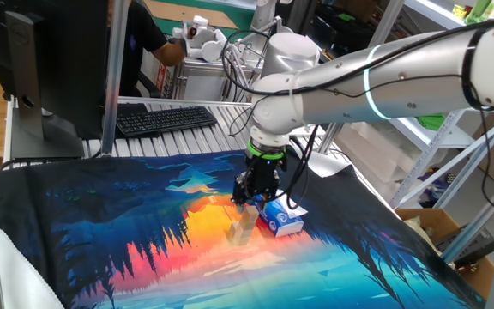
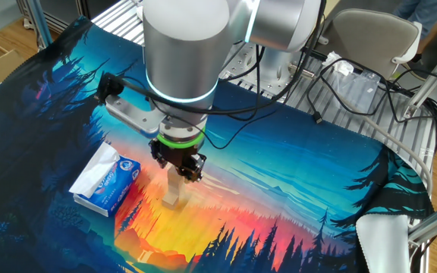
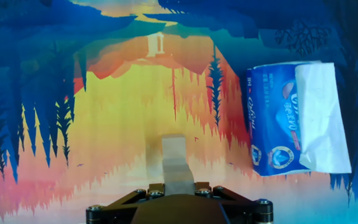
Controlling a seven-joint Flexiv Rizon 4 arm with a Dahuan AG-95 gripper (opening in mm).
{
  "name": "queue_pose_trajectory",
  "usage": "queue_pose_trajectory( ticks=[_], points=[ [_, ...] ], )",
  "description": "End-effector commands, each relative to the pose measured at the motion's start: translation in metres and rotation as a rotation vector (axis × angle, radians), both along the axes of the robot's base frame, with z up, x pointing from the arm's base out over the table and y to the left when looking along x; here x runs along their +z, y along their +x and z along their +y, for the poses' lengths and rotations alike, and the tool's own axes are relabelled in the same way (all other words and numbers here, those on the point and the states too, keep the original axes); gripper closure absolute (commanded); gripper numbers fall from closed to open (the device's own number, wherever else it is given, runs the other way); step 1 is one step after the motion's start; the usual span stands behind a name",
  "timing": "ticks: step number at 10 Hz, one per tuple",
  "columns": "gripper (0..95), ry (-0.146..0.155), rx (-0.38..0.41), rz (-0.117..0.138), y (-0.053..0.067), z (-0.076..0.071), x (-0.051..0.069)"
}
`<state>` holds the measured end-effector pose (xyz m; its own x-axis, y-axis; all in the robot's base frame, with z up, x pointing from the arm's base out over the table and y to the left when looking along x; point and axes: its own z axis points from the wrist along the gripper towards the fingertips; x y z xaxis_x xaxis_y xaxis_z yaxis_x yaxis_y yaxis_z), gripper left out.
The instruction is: Stack the blocks in a vertical line of five
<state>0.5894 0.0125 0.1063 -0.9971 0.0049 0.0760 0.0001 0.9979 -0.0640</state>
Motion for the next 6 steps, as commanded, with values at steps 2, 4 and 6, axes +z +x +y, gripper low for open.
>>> queue_pose_trajectory(
  ticks=[2,4,6],
  points=[
    [19.0,-0.002,0.015,0.003,0.009,0.000,-0.001],
    [38.0,-0.003,0.015,0.002,0.015,0.002,-0.007],
    [38.0,-0.002,0.015,0.001,0.020,0.003,-0.011]
  ],
)
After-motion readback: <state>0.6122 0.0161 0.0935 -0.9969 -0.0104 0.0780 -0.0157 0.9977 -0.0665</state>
